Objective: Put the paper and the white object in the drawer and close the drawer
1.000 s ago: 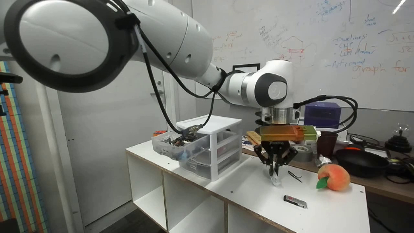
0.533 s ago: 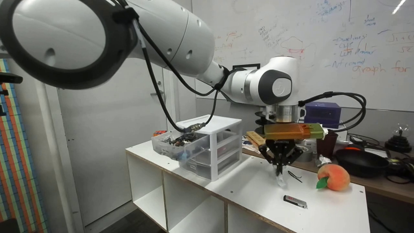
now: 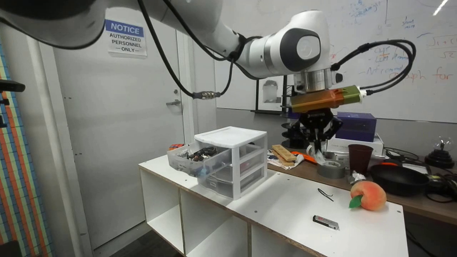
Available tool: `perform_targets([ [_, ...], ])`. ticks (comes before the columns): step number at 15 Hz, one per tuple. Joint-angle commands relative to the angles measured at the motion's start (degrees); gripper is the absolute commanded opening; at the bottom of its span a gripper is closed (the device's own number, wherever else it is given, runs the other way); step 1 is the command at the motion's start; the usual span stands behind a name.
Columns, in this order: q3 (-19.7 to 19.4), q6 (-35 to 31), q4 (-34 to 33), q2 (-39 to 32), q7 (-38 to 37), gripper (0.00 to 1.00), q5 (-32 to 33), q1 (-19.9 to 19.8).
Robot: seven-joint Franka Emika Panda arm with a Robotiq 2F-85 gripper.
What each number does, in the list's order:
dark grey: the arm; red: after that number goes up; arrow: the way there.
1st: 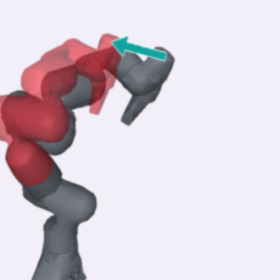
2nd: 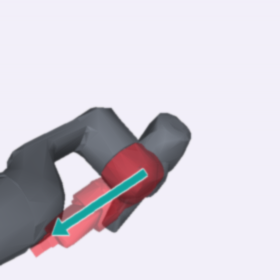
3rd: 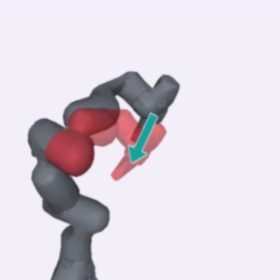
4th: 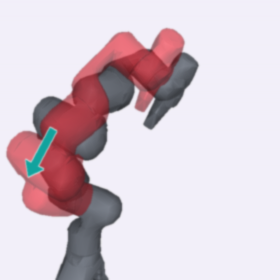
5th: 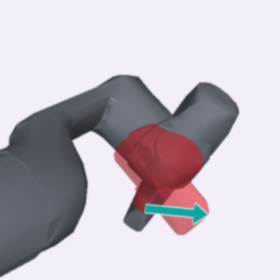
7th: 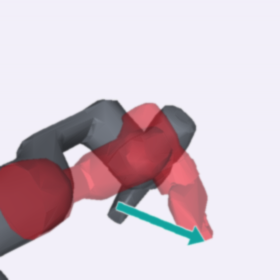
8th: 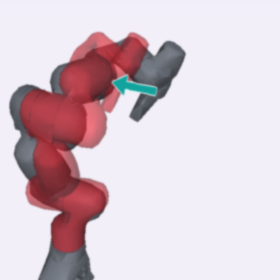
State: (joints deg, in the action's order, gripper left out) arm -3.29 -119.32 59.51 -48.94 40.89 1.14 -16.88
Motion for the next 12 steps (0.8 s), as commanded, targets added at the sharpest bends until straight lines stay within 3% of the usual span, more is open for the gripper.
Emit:
perform_targets([
  [1,-1.5,-1.5,13.6,11.8,-5.5,0.03,1.4,2.8],
  [4,-1.4,0.4,21.3,19.0,-6.8,0.03,2.7,4.6],
  [12,-0.2,-1.7,42.4,37.5,-9.2,0.02,15.1,10.5],
])
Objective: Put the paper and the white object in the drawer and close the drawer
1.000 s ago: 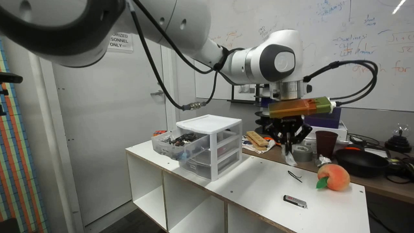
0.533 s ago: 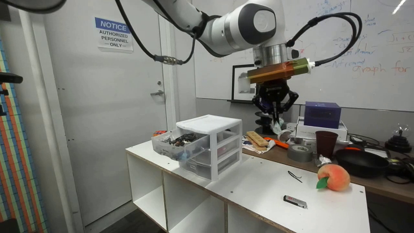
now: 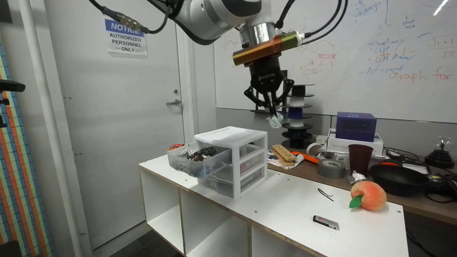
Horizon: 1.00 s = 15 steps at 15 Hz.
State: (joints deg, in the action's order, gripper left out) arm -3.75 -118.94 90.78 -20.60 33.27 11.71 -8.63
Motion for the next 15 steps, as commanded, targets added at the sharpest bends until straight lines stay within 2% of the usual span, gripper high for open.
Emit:
perform_targets([
  [1,0.7,-1.8,13.9,11.5,-2.1,0.03,5.9,3.2],
  [5,3.0,-0.3,26.3,20.0,-3.8,0.03,9.7,6.7],
  [7,4.2,-1.8,31.2,22.2,-3.8,0.02,10.8,8.0],
  [12,4.2,-12.2,34.0,19.9,-5.0,0.01,9.1,8.5],
  [15,3.9,-13.4,33.9,18.6,-3.3,0.01,6.8,8.1],
])
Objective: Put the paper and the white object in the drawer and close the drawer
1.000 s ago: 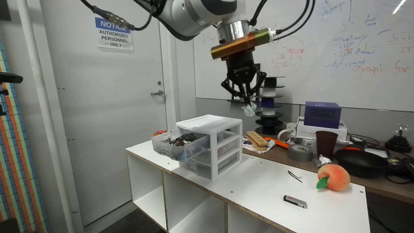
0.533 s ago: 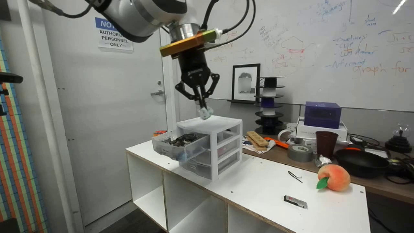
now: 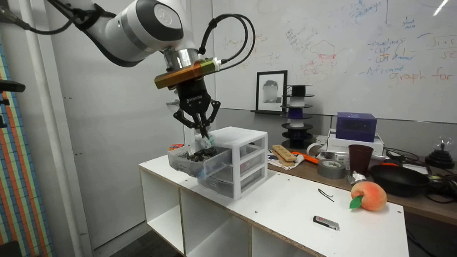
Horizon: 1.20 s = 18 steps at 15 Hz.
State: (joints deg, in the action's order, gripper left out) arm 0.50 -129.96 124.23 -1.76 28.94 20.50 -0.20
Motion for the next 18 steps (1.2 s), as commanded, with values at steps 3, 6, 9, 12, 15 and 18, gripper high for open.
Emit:
perform_targets([
  [3,0.0,-1.1,-0.3,-1.5,3.7,0.01,-6.0,-0.5],
  [6,0.3,-3.4,-0.3,-2.2,5.0,0.01,-9.6,-0.4],
  [9,0.5,-8.0,0.1,-3.1,4.6,0.01,-10.1,-0.4],
  [12,0.5,-10.6,0.3,-3.5,4.8,0.28,-9.6,-0.6],
  [15,0.6,-9.5,0.2,-2.8,5.6,0.49,-11.5,-0.9],
  [18,-0.1,-7.4,-0.1,-0.9,3.4,0.73,-12.4,-1.3],
])
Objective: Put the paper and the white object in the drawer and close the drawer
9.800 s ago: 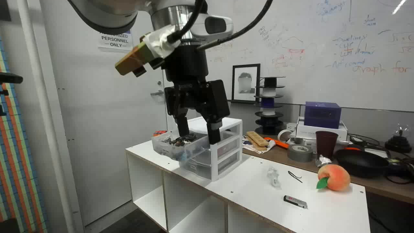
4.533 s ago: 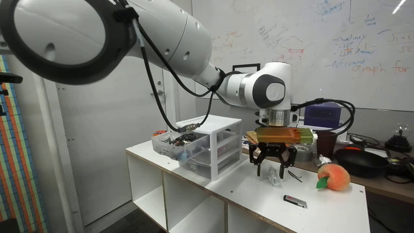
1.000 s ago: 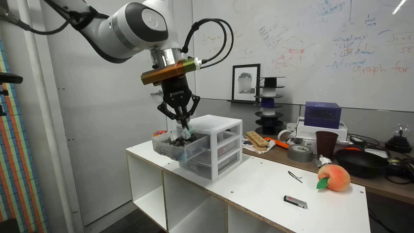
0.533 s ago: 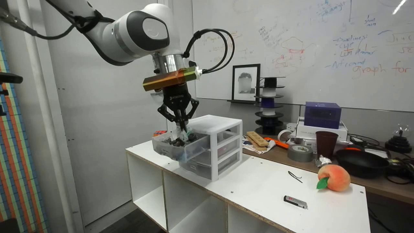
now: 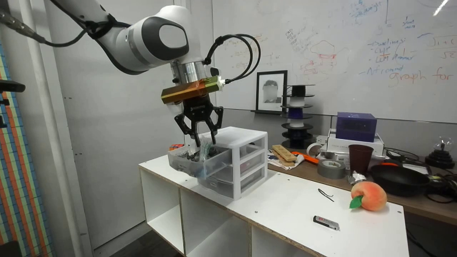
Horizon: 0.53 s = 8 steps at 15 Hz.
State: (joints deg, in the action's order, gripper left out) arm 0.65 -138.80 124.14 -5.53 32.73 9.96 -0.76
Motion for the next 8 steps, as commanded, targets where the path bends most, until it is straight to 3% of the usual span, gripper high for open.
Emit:
perform_targets([
  [1,-0.7,1.9,0.2,4.3,-1.4,0.80,-2.3,-1.2],
  [4,-3.5,2.1,1.1,8.5,-4.2,0.99,-5.0,-3.5],
  [8,-9.4,4.6,-1.8,8.9,-4.6,1.00,-8.7,-7.8],
])
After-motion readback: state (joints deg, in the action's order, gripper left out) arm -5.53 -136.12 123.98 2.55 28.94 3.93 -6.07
